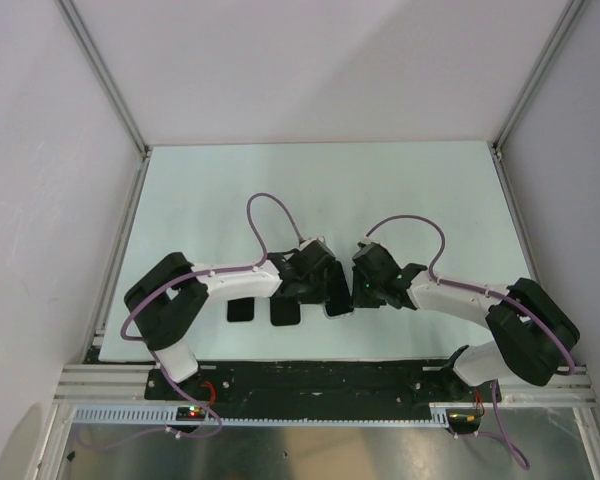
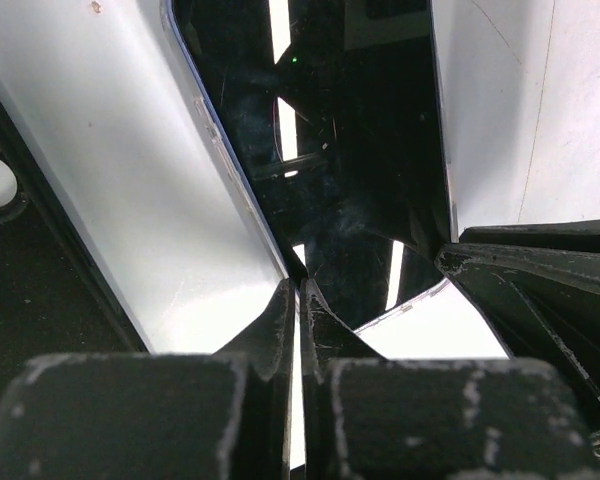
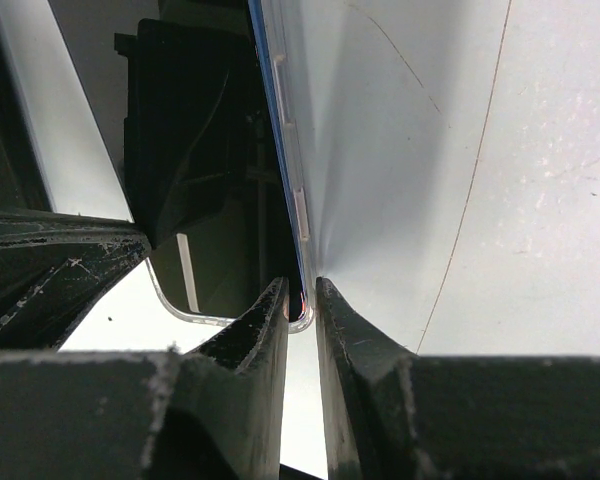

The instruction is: Put the phone into the phone case

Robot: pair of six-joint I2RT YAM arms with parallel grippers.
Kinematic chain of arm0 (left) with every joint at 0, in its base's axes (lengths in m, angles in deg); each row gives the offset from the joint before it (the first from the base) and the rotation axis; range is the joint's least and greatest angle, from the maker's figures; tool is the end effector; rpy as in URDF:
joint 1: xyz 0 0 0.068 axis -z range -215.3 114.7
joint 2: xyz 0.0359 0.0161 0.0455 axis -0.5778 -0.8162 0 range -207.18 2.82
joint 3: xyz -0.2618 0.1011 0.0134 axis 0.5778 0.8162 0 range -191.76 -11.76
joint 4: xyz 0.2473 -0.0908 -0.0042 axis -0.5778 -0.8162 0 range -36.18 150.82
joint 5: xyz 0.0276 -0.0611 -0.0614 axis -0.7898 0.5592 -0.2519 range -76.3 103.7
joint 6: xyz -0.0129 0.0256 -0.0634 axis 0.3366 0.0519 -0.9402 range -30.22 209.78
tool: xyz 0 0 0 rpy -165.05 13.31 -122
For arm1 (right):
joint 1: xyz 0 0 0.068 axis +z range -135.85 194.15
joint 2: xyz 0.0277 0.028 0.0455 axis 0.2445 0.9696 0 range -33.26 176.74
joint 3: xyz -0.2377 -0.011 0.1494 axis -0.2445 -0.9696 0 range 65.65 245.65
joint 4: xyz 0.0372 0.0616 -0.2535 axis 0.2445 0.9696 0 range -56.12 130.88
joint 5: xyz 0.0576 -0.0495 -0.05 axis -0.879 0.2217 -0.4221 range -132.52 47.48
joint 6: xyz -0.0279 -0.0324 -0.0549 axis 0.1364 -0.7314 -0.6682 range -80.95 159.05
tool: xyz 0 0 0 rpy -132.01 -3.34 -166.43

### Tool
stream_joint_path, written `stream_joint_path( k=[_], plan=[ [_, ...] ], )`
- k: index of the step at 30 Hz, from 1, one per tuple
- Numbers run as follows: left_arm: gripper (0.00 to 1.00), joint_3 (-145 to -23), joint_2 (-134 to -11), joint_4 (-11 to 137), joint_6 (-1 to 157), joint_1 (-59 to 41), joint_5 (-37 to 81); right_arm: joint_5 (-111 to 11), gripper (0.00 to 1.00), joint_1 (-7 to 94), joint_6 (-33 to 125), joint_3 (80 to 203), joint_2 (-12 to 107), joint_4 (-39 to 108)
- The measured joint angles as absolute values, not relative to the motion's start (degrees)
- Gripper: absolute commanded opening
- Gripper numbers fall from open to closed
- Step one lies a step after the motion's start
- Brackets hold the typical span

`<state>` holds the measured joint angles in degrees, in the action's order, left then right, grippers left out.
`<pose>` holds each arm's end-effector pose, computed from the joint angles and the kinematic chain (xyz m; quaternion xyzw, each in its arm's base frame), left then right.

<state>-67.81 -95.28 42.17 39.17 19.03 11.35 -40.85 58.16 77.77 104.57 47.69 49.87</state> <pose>0.2037 -0.2797 0.1483 0.0262 0.9670 -0.1884 0.1698 0.1954 0.1865 0.1509 -0.0404 0.9604 0.1714 0.2160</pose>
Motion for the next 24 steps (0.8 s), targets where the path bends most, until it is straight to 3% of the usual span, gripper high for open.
stream_joint_path(
  k=[8,12,15,24],
  plan=[
    [0.27,-68.6,-94.8,41.3,40.6,18.6,10.9,-40.7,0.29,56.8,77.8,105.1,45.6,51.1],
    [0.35,-71.8,-93.7,40.0,42.6,16.2,10.9,-39.7,0.26,56.0,78.0,105.8,41.3,53.2],
    [0.36,-76.2,-93.4,39.9,44.1,12.3,10.4,-38.6,0.19,56.5,78.4,105.9,38.6,54.8],
    [0.2,-91.4,-103.9,41.1,50.1,2.1,9.3,-37.3,0.08,62.6,83.8,104.0,36.8,58.0]
  ],
)
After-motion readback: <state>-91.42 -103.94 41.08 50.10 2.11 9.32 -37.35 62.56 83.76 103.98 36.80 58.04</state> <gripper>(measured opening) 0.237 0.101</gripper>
